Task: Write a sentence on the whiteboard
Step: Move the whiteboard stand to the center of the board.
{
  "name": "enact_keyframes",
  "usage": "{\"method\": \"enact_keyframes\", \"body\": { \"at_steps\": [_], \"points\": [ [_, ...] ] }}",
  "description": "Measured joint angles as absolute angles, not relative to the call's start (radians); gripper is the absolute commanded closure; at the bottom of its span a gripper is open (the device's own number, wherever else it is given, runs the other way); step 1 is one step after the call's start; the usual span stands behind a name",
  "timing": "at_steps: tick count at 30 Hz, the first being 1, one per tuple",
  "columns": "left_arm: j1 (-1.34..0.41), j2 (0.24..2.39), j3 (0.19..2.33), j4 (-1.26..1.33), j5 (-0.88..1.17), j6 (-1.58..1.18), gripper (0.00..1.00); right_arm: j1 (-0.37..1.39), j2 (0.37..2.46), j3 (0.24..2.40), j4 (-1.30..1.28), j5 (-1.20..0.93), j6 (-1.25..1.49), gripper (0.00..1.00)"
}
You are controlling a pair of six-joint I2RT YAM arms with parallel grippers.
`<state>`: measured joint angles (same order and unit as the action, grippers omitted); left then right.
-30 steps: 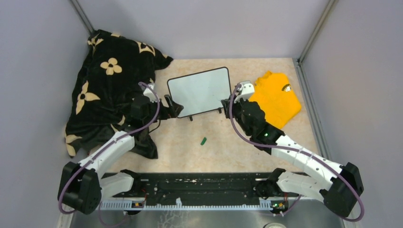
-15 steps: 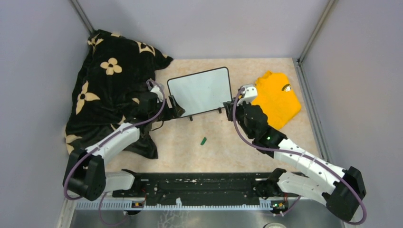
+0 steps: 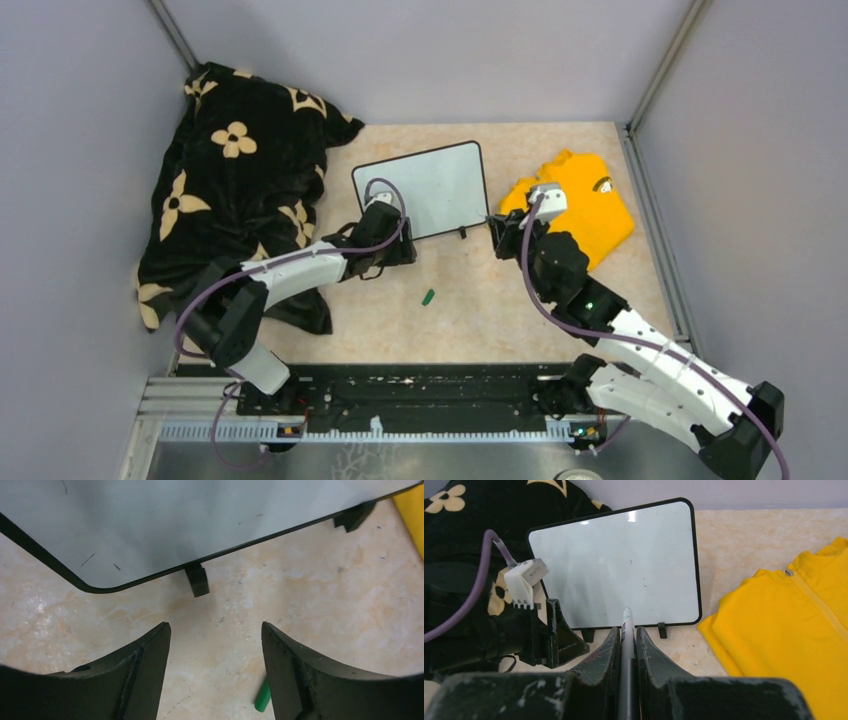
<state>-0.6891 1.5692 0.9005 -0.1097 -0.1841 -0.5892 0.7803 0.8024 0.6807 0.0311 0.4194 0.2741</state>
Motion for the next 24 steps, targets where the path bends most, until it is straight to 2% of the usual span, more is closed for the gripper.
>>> {"method": "enact_keyframes", "body": {
  "at_steps": [19, 24],
  "points": [
    [-0.692, 1.779, 1.003, -0.117, -0.330, -0.658, 0.48, 0.780, 0.737, 0.681, -0.017, 0.463, 0.273, 1.00],
    [-0.693, 1.799, 1.023, -0.118, -0.352, -0.656, 0.58, 0.780, 0.737, 0.681, -0.017, 0.463, 0.272, 1.00]
  ]
}}
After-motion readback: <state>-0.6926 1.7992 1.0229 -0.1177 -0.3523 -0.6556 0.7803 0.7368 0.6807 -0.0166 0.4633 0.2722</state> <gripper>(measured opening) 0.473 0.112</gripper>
